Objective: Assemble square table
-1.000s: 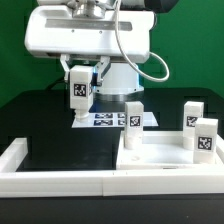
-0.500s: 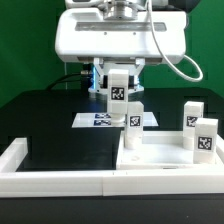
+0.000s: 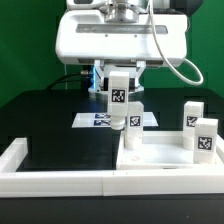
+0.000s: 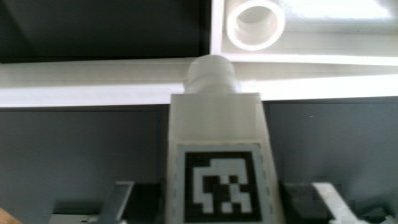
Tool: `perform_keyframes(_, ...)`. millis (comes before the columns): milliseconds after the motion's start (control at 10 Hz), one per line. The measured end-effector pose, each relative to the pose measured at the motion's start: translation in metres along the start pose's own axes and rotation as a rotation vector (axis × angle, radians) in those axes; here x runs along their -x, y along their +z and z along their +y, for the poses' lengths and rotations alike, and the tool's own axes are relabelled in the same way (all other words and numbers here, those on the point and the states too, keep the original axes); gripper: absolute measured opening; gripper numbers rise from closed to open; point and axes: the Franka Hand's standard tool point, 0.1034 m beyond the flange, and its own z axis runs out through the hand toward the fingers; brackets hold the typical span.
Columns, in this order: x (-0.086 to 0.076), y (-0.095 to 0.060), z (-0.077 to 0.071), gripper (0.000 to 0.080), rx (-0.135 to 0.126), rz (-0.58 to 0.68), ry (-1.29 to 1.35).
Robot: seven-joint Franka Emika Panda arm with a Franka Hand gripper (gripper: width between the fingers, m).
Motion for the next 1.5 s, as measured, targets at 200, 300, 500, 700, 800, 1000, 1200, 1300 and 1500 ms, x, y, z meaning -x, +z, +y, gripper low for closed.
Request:
perform_keyframes(200, 0.000, 0.004, -0.008, 0.0290, -0.009, -0.007, -0.014)
perform_keyframes(300, -0.004, 0.008, -0.016, 0.0290, -0.020, -0.011, -0.022)
perform_keyframes(500, -0.011, 0.014, -0.011, 0.0290, -0.015, -0.004, -0.052)
perform_keyframes(700, -0.009, 0.024, -0.002, 0.0290, -0.007, -0.013, -0.072)
perform_keyframes(800, -0.008, 0.024, -0.003, 0.0290, -0.007, -0.013, -0.073)
perform_keyframes(1000, -0.008, 0.024, -0.003, 0.0290, -0.007, -0.014, -0.072)
perform_keyframes(1200, -0.004, 0.028, -0.002, 0.0290, 0.003, -0.001, -0.076)
perform_keyframes(1300, 0.000, 0.033, -0.009, 0.0290, -0.003, -0.006, -0.070)
perform_keyframes(1500, -0.001, 0.034, -0.014, 0.0290, -0.011, -0.004, -0.067)
